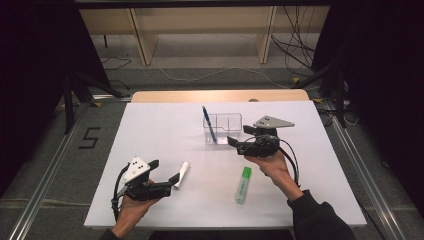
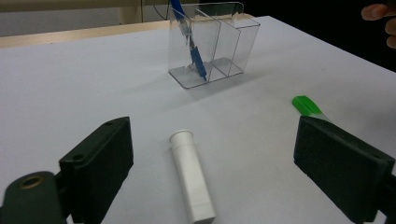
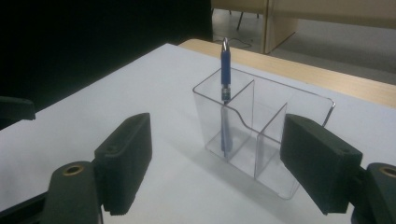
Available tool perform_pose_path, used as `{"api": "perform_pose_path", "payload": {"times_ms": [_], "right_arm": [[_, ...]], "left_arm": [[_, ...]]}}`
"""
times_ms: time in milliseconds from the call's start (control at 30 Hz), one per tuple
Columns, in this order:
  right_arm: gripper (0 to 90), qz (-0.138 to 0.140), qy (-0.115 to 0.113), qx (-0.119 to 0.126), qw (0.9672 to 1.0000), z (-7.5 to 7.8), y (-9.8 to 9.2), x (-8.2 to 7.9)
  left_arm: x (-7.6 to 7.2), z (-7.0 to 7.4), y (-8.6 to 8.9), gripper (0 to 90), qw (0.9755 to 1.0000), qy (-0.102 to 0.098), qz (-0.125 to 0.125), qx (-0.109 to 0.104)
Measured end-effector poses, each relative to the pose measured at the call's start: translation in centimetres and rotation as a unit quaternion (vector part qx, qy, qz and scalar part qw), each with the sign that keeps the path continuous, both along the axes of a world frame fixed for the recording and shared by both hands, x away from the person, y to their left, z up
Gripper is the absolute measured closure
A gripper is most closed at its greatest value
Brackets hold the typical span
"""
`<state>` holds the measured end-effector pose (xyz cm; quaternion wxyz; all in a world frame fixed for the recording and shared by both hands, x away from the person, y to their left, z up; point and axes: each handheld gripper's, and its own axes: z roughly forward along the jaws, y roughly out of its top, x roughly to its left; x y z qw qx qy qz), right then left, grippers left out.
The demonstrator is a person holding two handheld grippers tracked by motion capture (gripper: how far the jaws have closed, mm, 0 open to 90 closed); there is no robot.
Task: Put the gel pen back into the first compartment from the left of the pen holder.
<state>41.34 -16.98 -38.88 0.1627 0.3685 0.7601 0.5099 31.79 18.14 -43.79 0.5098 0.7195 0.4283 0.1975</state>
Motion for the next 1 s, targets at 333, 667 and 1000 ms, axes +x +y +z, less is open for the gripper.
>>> {"api": "perform_pose_path", "payload": {"times_ms": [333,667,1000], "right_arm": [[25.8,0.008,-0.003,0.003,1.0,-0.6,-0.8,-1.4],[25.7,0.01,0.003,0.003,0.9999,-1.4,-2.0,-2.9],[25.4,0.004,0.006,0.008,0.9999,-1.9,-3.8,-4.2]], "left_arm": [[0.1,-0.1,-0.1,11.4,0.9998,0.013,0.001,0.011],[0.3,-0.3,-0.2,11.4,0.9995,0.024,0.0,0.019],[0.5,-0.6,-0.5,11.4,0.9989,0.041,0.001,0.024]]}}
